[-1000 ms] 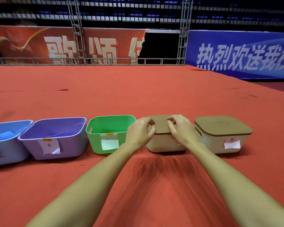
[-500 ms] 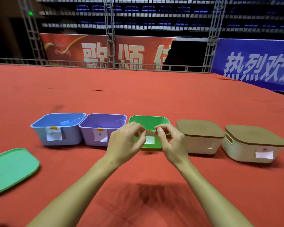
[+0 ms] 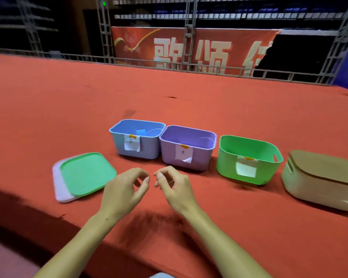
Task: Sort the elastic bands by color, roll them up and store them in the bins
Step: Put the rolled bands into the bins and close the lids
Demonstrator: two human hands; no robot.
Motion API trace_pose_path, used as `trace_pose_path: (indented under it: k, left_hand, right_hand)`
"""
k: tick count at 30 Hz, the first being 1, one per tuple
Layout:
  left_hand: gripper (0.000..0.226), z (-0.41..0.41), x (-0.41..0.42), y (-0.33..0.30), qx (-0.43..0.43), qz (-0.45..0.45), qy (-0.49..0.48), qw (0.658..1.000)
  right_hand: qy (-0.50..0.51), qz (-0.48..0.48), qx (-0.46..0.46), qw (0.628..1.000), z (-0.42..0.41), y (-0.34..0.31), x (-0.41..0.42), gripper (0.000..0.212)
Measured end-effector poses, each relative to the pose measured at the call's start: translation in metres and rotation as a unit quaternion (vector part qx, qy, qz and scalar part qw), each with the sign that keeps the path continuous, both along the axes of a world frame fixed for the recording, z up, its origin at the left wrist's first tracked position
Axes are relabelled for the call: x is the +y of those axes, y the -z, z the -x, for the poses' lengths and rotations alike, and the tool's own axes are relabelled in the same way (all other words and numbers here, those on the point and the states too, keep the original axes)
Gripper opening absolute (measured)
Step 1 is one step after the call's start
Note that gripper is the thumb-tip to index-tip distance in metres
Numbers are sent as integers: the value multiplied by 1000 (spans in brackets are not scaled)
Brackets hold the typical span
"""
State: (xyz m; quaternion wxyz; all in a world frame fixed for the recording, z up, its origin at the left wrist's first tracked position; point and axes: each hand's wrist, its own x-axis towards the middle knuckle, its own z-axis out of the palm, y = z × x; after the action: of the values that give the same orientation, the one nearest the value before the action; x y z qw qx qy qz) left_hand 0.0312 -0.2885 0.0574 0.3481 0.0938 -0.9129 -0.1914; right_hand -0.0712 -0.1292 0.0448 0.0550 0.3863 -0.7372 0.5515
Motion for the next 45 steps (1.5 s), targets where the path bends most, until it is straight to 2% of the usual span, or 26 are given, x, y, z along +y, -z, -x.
trace_pose_path:
  k: [6,11,14,17,20,26,30,33,37,42,45]
  left_hand:
    - [17,1,-95,52,-105,20,-132,985]
    - [47,15,-136,89,-172,53,-184,966]
    - [41,20,-135,97,-180,75,-195,961]
    - [25,21,-131,97,-149,127,-178,964]
    - [38,17,-111,85,-92,179,-137,970]
    - [26,12,-53,30,128,189,-106,968]
    - [21,16,-18,-7,206,114,-85,968]
    - [21,25,11,-31,239,-50,-17,970]
    - [17,43,49,-50,241,-228,52,942]
    - [14,79,83,-53,219,-323,84,917]
    - [18,108,99,-50,170,-333,93,923]
  right_hand:
    - [-45,-76,-29,996,4,34,-71,14]
    - [-53,-110,-39,992,12,52,-100,15]
    - [-49,-116,-41,991,18,57,-106,14]
    - [-41,-120,-36,991,24,61,-107,13]
    - [-33,-101,-22,994,31,64,-101,19]
    - [-10,-89,-30,995,46,53,-65,62]
    - [25,-79,-37,996,54,41,-22,74]
    - [74,-50,-41,995,58,40,15,78]
    - [126,17,-95,987,62,37,73,75]
    - [186,64,-101,975,71,22,137,65]
    - [226,72,-93,967,83,11,168,62]
